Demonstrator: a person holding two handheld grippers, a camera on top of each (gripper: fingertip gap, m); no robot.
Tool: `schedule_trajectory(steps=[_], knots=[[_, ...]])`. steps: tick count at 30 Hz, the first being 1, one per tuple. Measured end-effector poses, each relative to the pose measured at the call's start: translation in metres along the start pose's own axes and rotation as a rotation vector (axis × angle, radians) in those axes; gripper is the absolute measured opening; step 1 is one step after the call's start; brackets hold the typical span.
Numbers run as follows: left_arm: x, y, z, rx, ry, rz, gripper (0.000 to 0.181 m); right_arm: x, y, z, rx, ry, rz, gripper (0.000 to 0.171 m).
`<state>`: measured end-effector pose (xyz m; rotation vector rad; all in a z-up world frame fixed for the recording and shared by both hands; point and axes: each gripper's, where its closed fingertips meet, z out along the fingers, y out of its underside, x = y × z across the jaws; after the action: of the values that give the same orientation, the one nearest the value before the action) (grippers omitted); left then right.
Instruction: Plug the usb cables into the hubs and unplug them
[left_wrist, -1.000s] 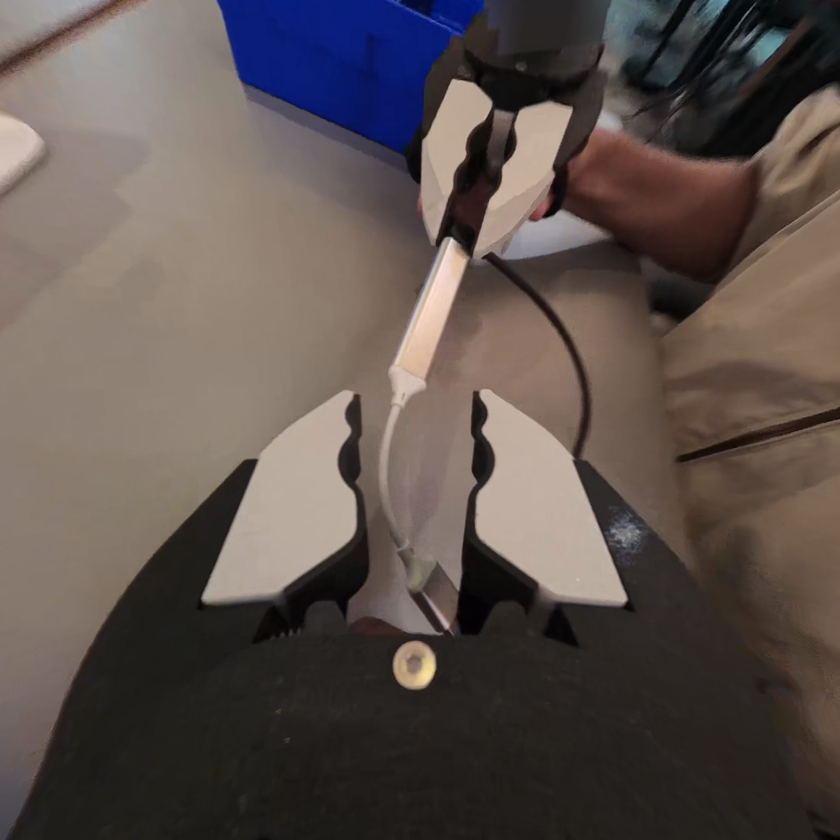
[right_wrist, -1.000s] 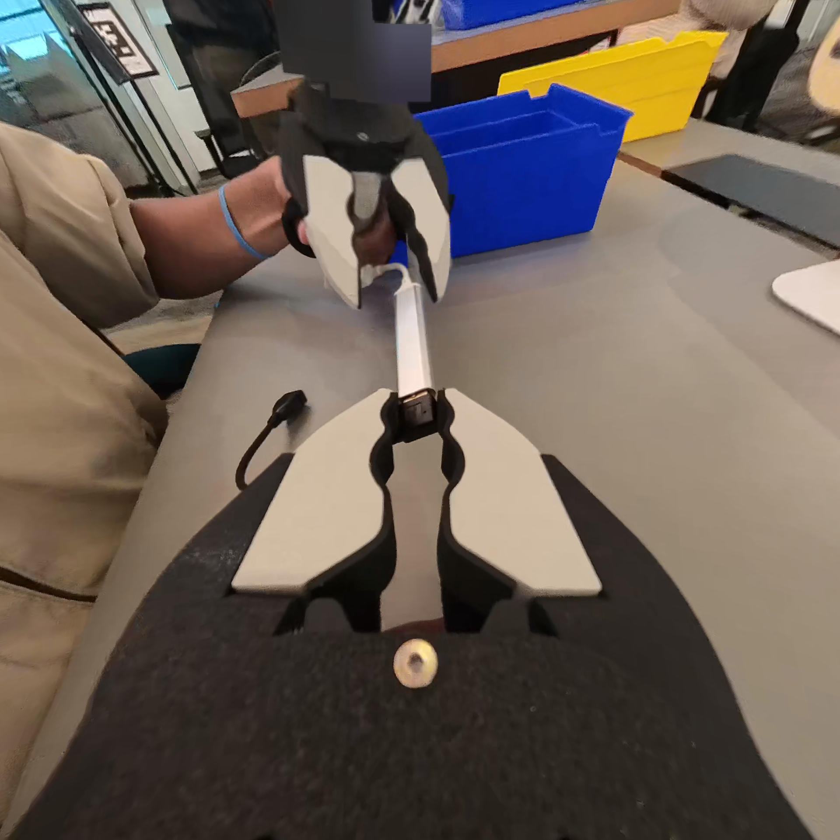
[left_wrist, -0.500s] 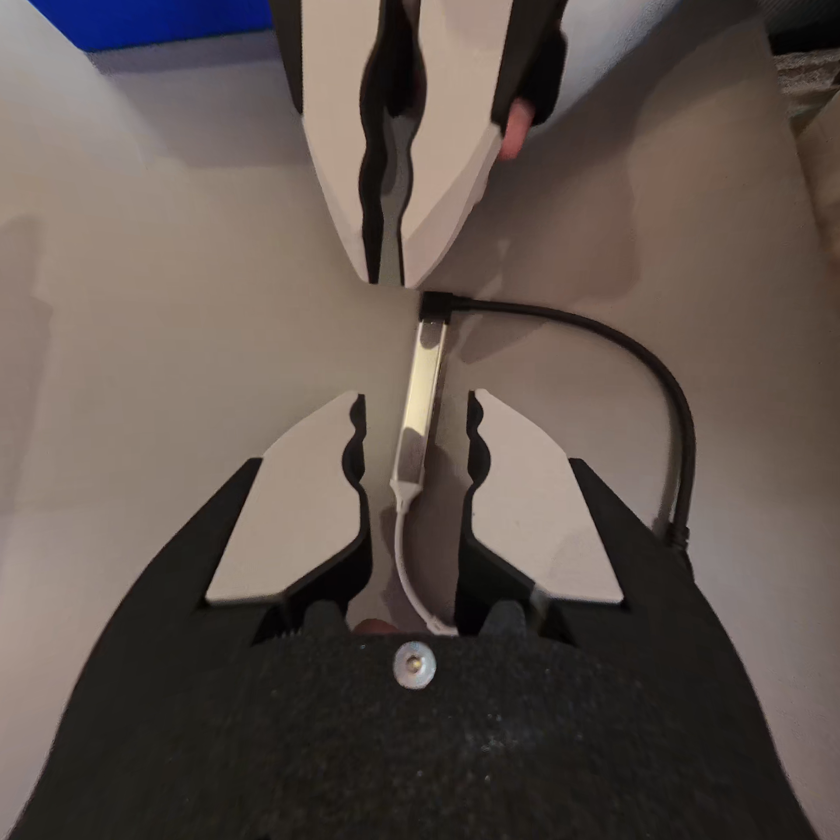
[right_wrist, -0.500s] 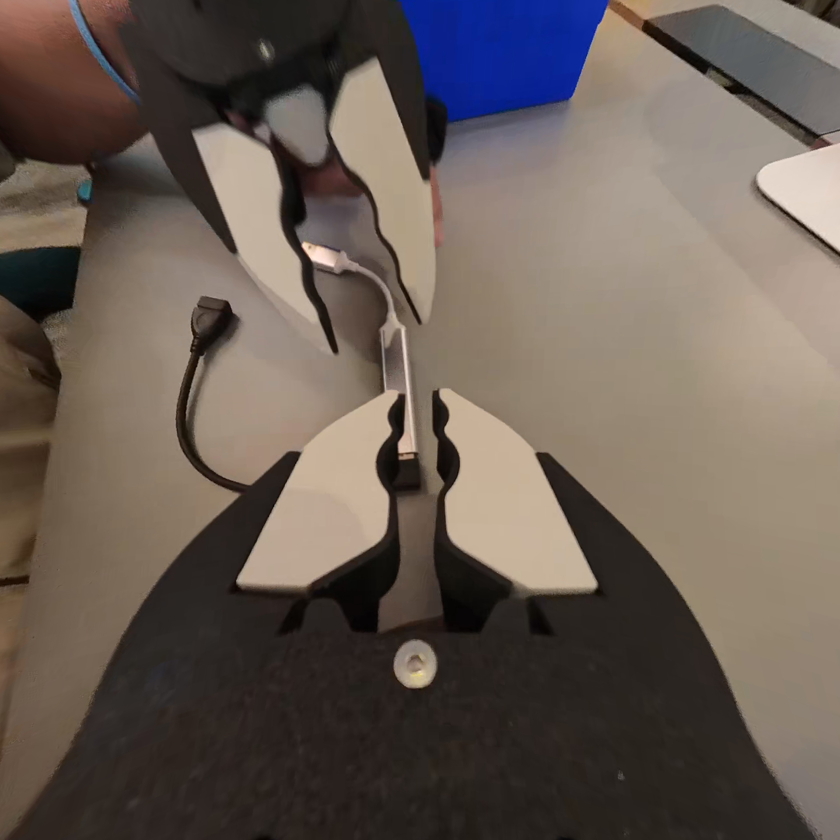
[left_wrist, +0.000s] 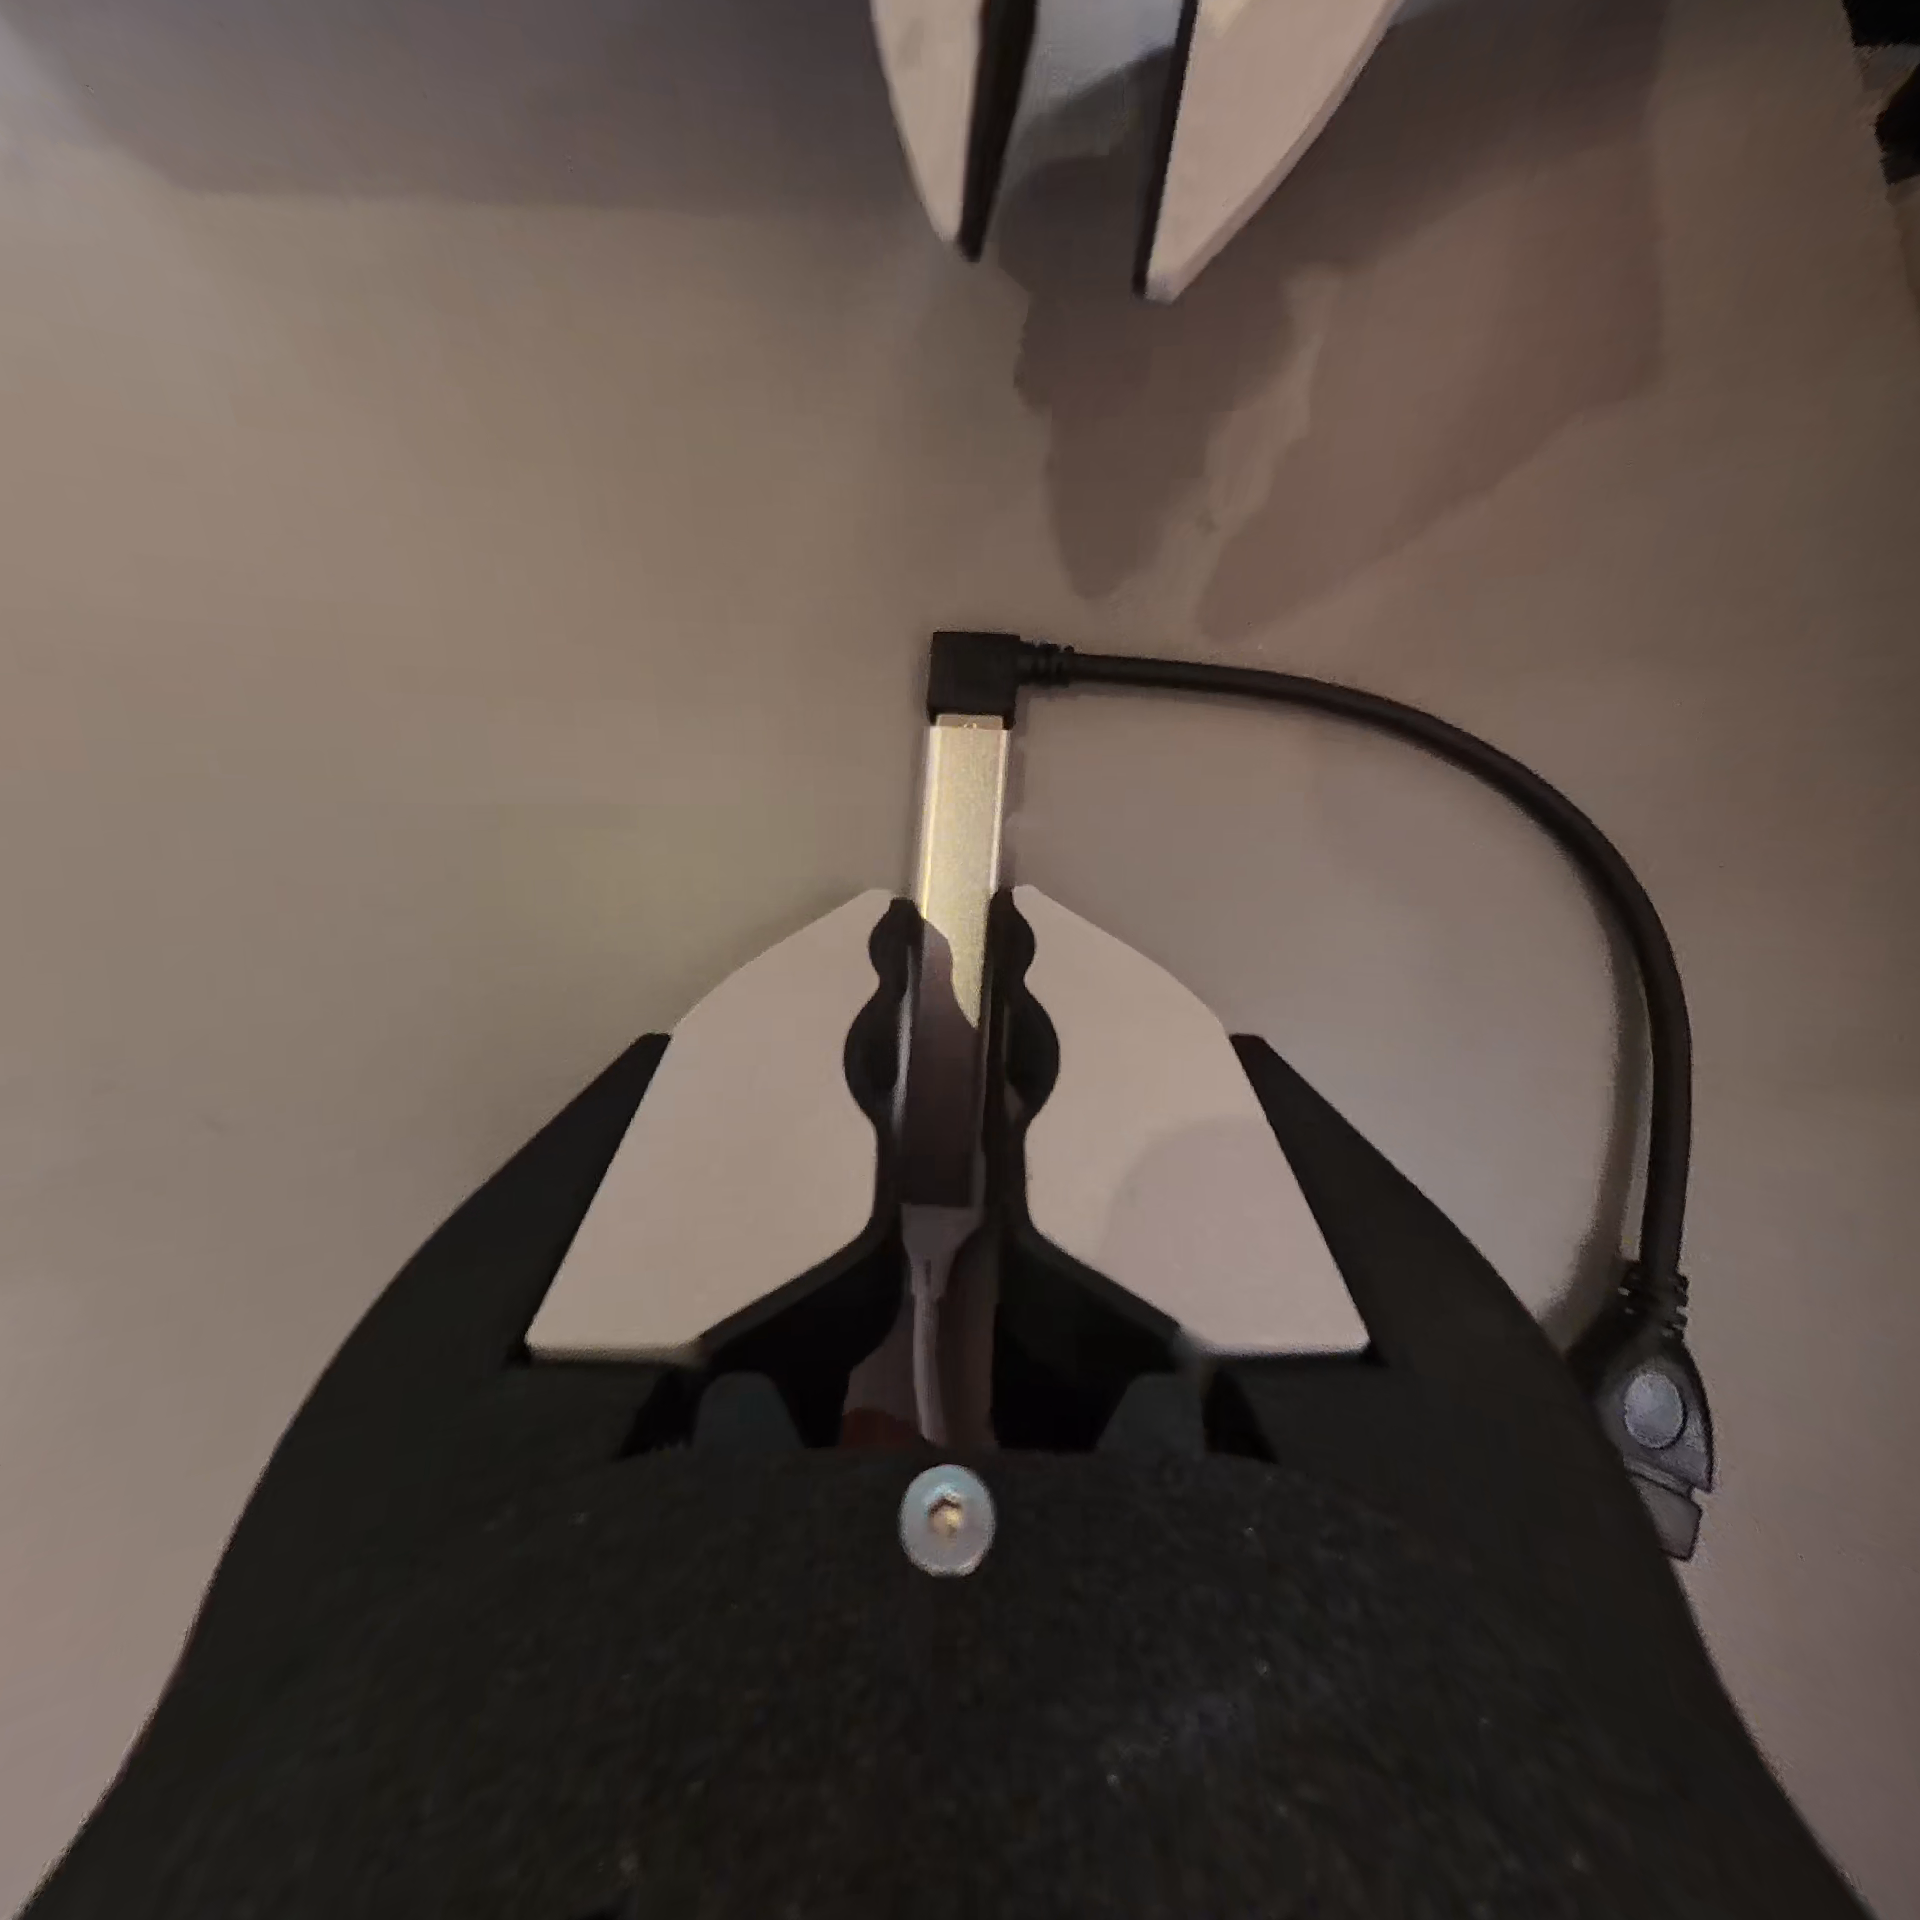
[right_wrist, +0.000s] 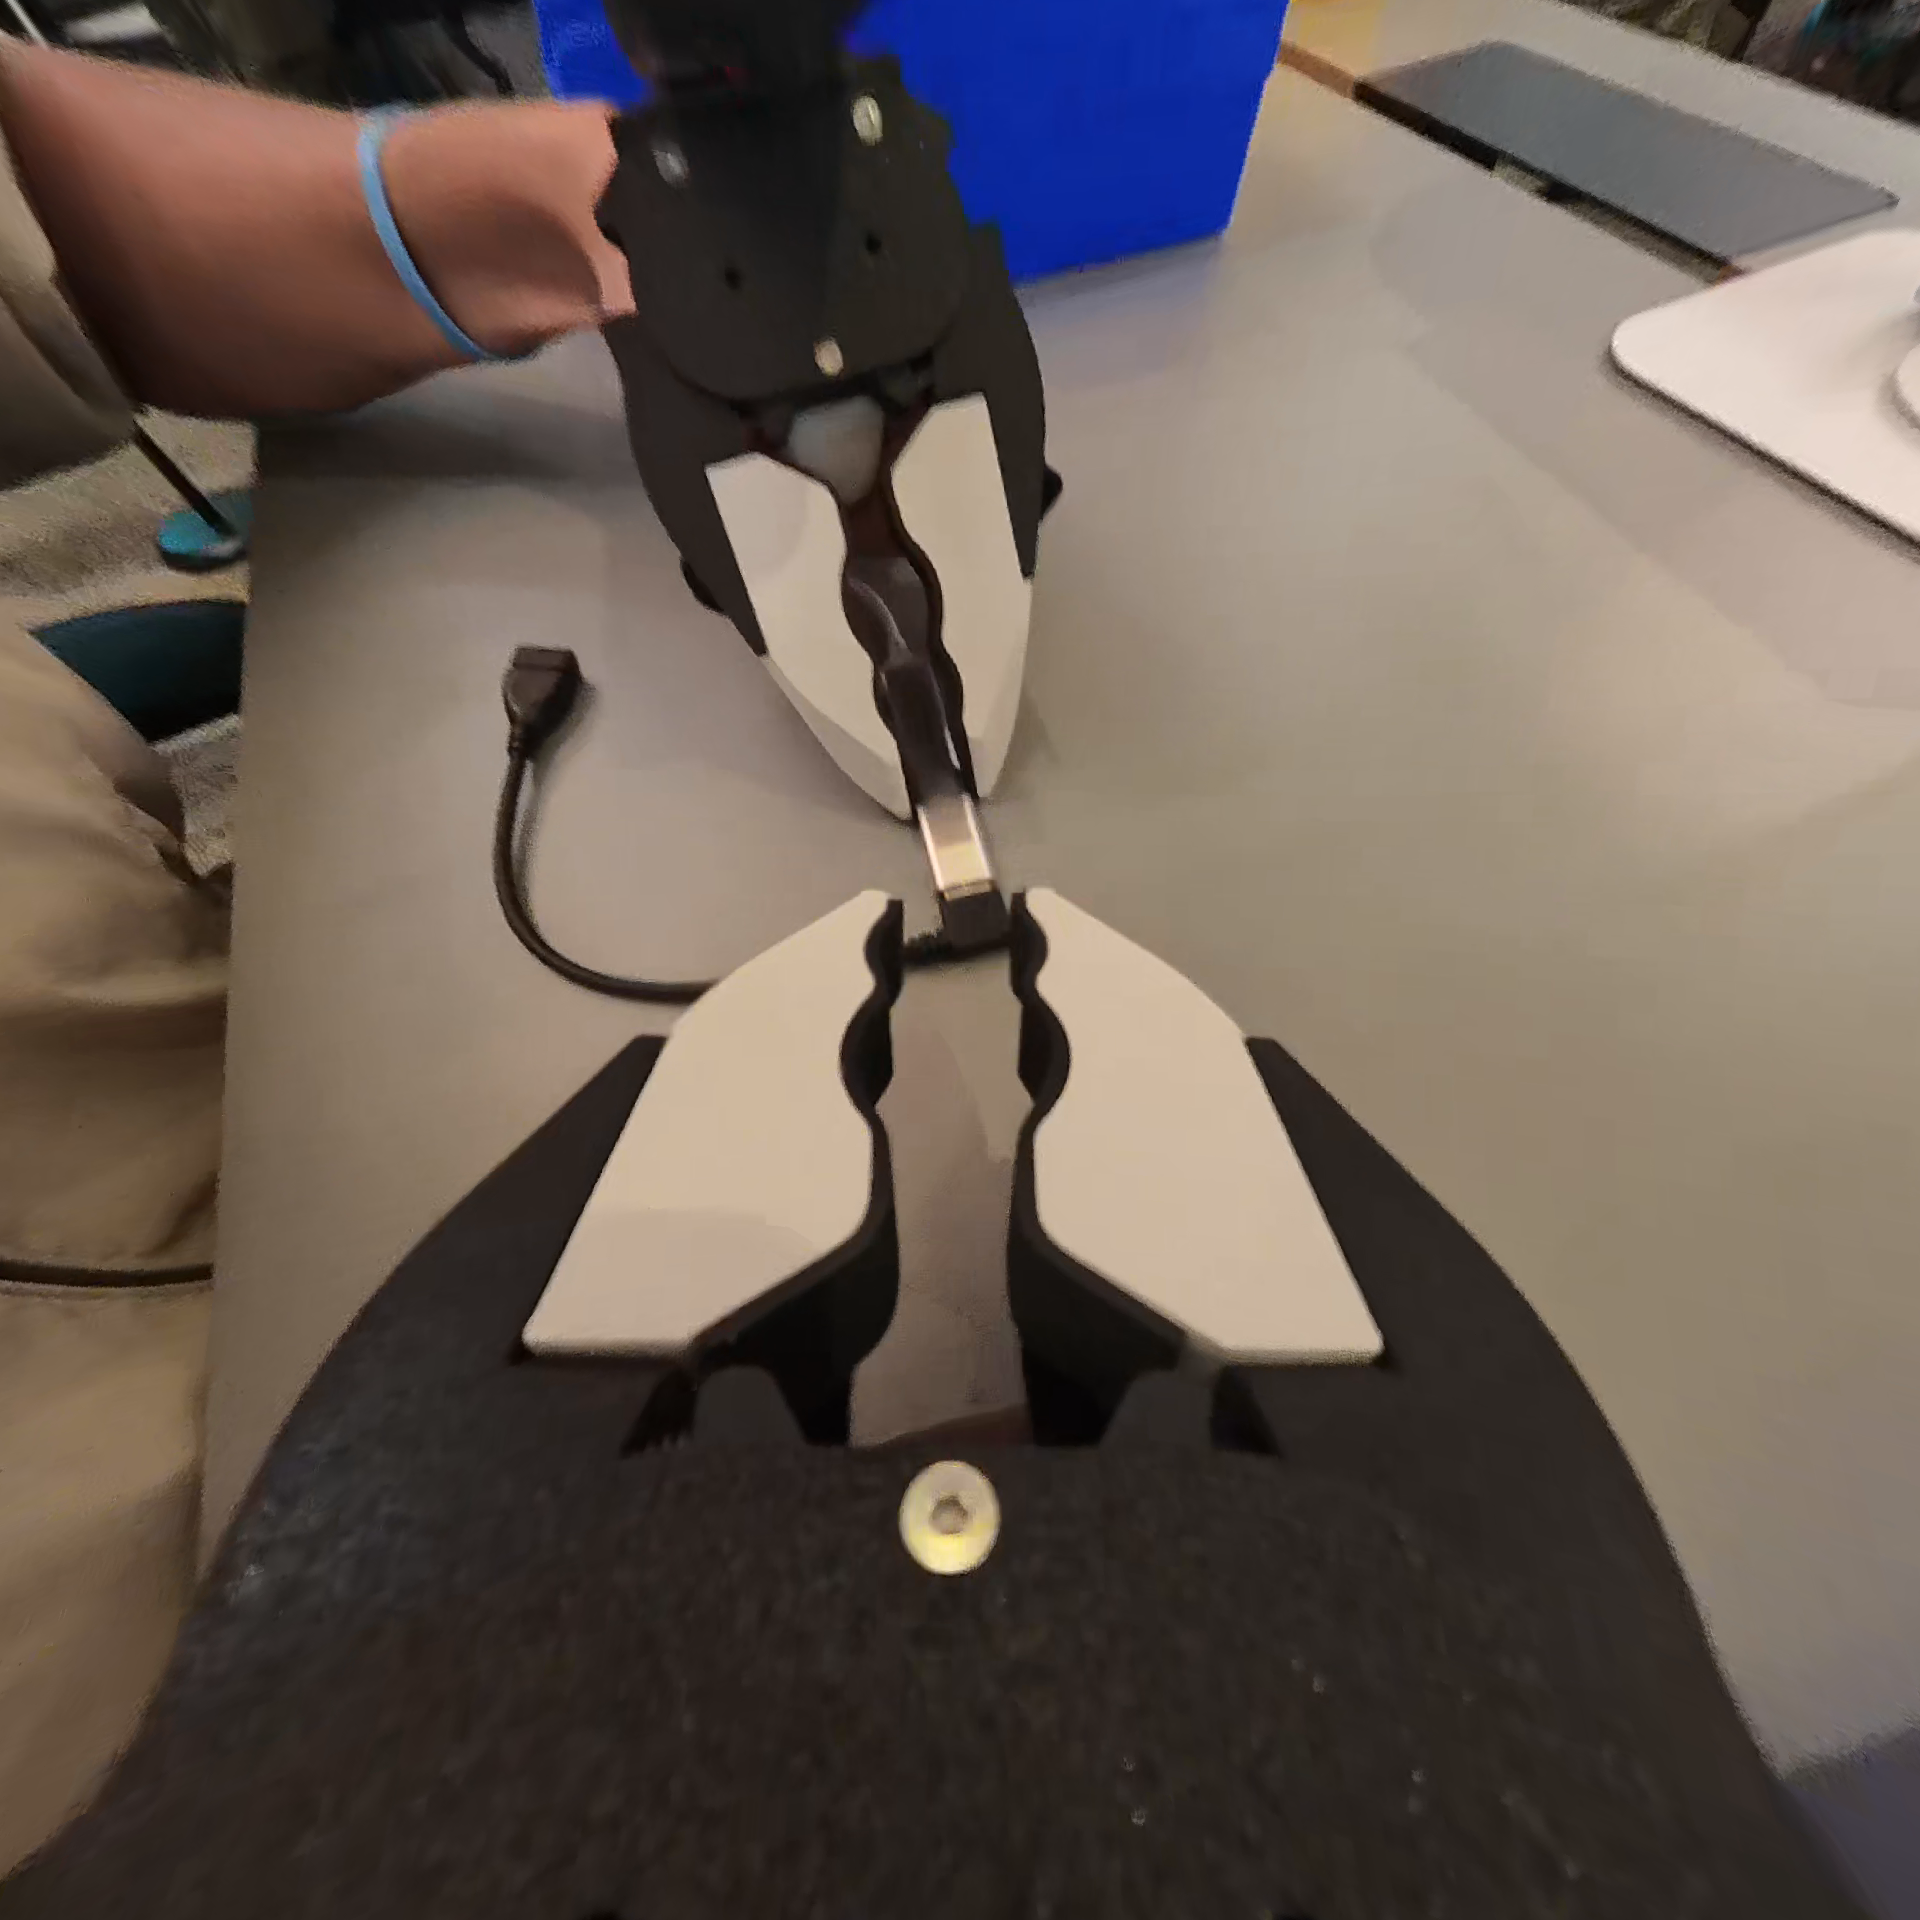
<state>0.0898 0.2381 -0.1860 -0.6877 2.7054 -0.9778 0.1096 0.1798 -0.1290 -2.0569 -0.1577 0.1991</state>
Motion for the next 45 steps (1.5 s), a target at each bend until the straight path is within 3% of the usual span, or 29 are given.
schedule_trajectory(steps=[6,14,17,20,27,29,32,39,43,45], knots=[[0.012,-0.005,-0.006,0.013,0.035,0.004,0.015,-0.008,0.019,0.021,-0.100,-0.013,-0.049,0.039],[0.017,-0.032,-0.043,0.119,0.067,-0.003,0.015,-0.018,-0.017,0.029,0.055,-0.110,-0.043,0.044],[0.011,-0.029,-0.050,0.128,0.021,0.001,0.015,-0.023,-0.031,0.016,0.156,-0.171,-0.024,0.042],[0.009,-0.031,-0.057,0.154,-0.008,-0.005,0.015,-0.010,-0.035,0.010,0.177,-0.190,0.169,0.040],[0.014,-0.042,-0.061,0.171,-0.014,0.041,0.015,-0.028,-0.038,0.030,0.142,-0.312,0.480,0.036],[0.014,-0.042,-0.060,0.162,-0.021,0.049,0.015,-0.031,-0.042,0.033,0.160,-0.330,0.516,0.023],[0.013,-0.041,-0.061,0.164,-0.025,0.048,0.015,-0.030,-0.043,0.035,0.169,-0.334,0.574,0.021],[0.014,-0.042,-0.057,0.182,-0.068,0.060,0.015,-0.024,-0.039,0.035,0.168,-0.295,0.556,0.008],[0.014,-0.041,-0.059,0.202,-0.006,-0.031,0.037,-0.028,-0.043,0.033,0.155,-0.282,0.472,0.008],[0.018,-0.043,-0.061,0.226,0.068,-0.076,0.038,-0.030,-0.047,0.031,0.162,-0.279,0.422,0.008]])
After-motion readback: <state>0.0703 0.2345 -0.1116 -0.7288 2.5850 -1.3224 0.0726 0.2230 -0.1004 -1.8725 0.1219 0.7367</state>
